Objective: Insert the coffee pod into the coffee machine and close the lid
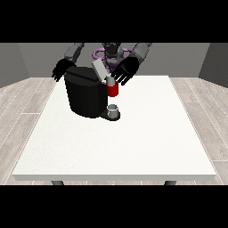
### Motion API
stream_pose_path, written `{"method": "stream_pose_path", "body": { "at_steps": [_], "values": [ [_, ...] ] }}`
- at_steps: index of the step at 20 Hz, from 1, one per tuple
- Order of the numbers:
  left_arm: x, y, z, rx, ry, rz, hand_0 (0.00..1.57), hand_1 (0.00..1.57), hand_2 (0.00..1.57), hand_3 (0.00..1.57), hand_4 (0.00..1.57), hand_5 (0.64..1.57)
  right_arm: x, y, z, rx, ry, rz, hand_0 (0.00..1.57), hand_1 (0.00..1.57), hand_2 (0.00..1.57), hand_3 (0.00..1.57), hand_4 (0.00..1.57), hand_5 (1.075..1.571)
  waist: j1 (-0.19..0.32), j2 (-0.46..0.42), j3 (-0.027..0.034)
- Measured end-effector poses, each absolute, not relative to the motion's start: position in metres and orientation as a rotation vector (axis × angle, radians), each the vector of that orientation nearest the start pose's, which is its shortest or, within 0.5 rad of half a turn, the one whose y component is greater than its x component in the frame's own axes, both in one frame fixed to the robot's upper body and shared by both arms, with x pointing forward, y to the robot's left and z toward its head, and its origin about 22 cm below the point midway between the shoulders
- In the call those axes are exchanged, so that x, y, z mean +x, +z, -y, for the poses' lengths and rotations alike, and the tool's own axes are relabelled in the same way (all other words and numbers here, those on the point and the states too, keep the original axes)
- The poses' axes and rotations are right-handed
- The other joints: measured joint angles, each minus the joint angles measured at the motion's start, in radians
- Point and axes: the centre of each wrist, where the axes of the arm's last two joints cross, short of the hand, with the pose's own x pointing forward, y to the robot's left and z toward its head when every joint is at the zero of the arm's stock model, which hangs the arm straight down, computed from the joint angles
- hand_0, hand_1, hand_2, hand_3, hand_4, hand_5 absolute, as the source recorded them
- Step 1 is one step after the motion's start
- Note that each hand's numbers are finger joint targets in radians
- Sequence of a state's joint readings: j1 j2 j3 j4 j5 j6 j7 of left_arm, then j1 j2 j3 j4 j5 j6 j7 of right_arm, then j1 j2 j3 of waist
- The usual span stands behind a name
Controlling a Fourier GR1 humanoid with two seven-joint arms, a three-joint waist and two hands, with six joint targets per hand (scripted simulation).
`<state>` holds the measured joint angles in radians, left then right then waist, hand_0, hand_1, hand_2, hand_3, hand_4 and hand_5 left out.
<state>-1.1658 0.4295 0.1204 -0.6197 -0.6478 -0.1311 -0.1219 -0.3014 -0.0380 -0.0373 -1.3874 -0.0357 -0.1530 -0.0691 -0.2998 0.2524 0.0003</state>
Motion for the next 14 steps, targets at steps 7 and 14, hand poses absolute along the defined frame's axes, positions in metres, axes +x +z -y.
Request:
{"method": "stream_pose_path", "body": {
  "at_steps": [7, 14],
  "values": [
    [0.463, 0.222, -0.255, 0.697, -0.890, 1.664, 1.23, 1.23, 1.27, 1.18, 0.48, 1.571, 0.313, 0.034, 0.218, -0.069, -0.073, 1.722, 0.00, 0.00, 0.00, 0.00, 0.45, 1.571, 0.012, -0.006, 0.0003],
    [0.464, 0.230, -0.259, 0.704, -0.884, 1.674, 1.16, 1.16, 1.19, 1.06, 0.46, 1.571, 0.317, 0.044, 0.215, -0.067, -0.067, 1.737, 0.00, 0.00, 0.00, 0.00, 0.40, 1.571, 0.003, 0.021, 0.0009]
  ]
}}
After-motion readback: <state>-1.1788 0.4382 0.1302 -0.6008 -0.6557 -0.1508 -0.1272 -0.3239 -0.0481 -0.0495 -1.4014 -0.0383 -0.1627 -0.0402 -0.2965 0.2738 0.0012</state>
